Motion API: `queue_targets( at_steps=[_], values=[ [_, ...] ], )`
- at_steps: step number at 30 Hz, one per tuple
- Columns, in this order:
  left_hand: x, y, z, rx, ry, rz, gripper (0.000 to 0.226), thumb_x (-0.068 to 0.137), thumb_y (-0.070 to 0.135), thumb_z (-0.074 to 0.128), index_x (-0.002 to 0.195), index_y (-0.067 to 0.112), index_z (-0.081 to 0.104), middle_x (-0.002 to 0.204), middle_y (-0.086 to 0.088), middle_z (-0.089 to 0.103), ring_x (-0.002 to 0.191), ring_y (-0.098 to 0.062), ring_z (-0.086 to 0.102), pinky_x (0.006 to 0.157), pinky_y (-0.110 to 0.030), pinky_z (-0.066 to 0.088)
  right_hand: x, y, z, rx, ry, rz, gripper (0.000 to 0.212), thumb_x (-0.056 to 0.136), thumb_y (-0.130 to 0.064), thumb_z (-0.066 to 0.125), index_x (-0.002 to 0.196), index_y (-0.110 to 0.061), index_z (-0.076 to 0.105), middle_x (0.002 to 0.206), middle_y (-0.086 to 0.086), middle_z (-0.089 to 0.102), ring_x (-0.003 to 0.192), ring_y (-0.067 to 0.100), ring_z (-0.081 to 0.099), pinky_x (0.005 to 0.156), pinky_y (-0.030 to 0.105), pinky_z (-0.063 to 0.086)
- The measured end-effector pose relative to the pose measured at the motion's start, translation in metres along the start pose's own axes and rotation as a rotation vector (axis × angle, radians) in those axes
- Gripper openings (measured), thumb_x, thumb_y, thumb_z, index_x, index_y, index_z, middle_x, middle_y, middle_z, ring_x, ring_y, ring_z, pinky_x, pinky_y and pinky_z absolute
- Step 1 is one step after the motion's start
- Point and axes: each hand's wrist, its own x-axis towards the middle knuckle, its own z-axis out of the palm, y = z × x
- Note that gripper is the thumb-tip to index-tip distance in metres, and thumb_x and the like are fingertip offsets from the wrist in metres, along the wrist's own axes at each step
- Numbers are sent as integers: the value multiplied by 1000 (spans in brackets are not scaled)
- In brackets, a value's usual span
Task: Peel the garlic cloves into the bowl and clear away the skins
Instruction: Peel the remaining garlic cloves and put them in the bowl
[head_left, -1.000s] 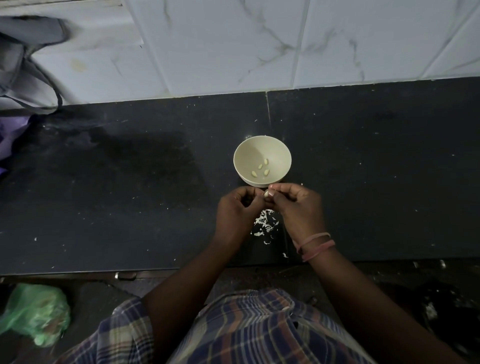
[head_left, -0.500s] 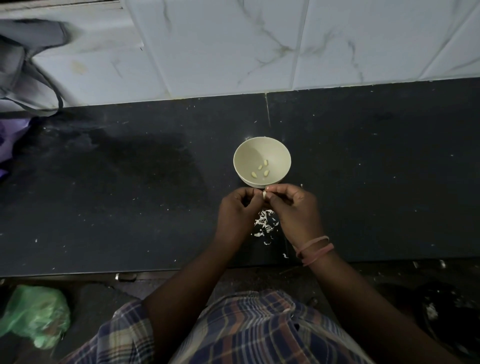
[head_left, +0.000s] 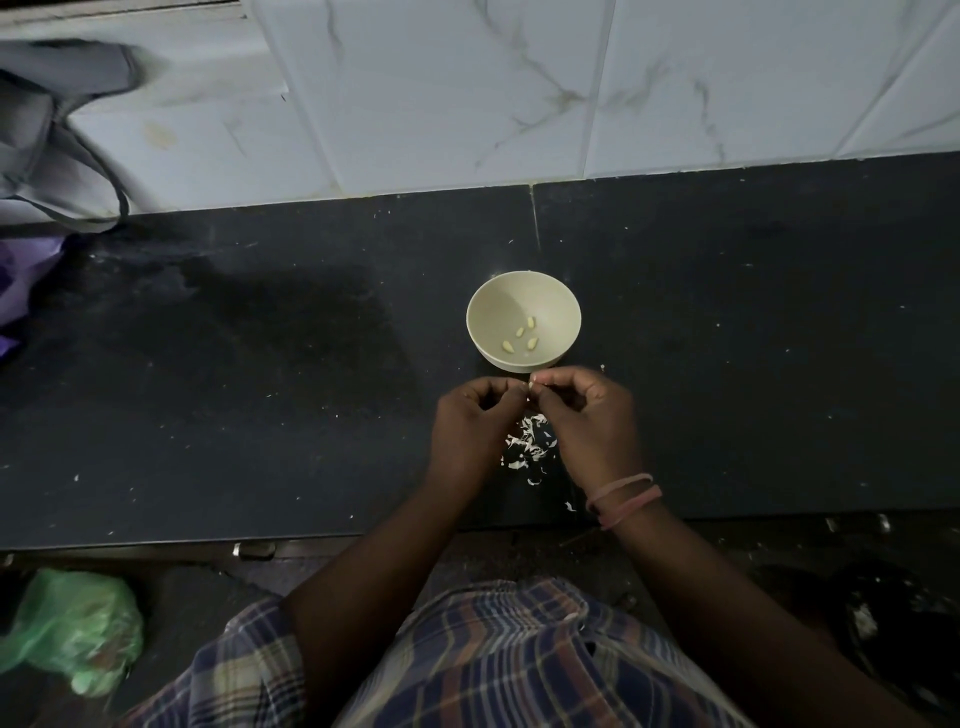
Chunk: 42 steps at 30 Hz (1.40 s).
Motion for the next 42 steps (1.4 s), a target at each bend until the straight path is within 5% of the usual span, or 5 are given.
queue_targets(
  at_steps=[12, 21, 26, 31, 42],
  values=[
    [-3, 1, 3, 9, -18, 16, 16, 90, 20, 69, 79, 9, 74, 64, 0, 65, 61, -10, 53, 59, -31, 42, -2, 5, -1, -79, 27, -39, 18, 86, 0, 67, 89, -15, 76, 85, -4, 75, 84, 7, 71, 79, 22, 56],
    [0, 6, 1, 40, -41, -6, 18, 92, 21, 66, 78, 12, 73, 60, 1, 62, 57, -11, 50, 54, -27, 39, 4, 8, -4, 226, -49, 85, 12, 86, 10, 65, 95, 6, 71, 91, 16, 74, 83, 10, 70, 73, 17, 54],
    [5, 2, 7, 102, -31, -37, 21, 90, 25, 65, 79, 9, 71, 56, 6, 58, 52, -9, 48, 52, -27, 39, 2, 12, 5, 420, -46, 206, 20, 88, 11, 60, 95, -4, 71, 96, 14, 74, 92, 18, 70, 83, 25, 57],
    [9, -12, 0, 55, 24, -158, 22, 86, 29, 58, 68, 17, 61, 62, 3, 59, 58, -12, 52, 58, -32, 43, 12, 20, 8, 463, 19, 265, 23, 91, 9, 59, 96, -11, 69, 85, 2, 71, 78, 13, 66, 78, 26, 56],
    [38, -22, -3, -130, 42, -387, 17, 98, -5, 54, 98, -3, 70, 83, -15, 67, 62, -14, 60, 57, -20, 55, 60, 6, 11, 217, 105, 171, 18, 81, 9, 72, 93, 0, 61, 80, 18, 71, 66, 21, 73, 66, 34, 62]
  ],
)
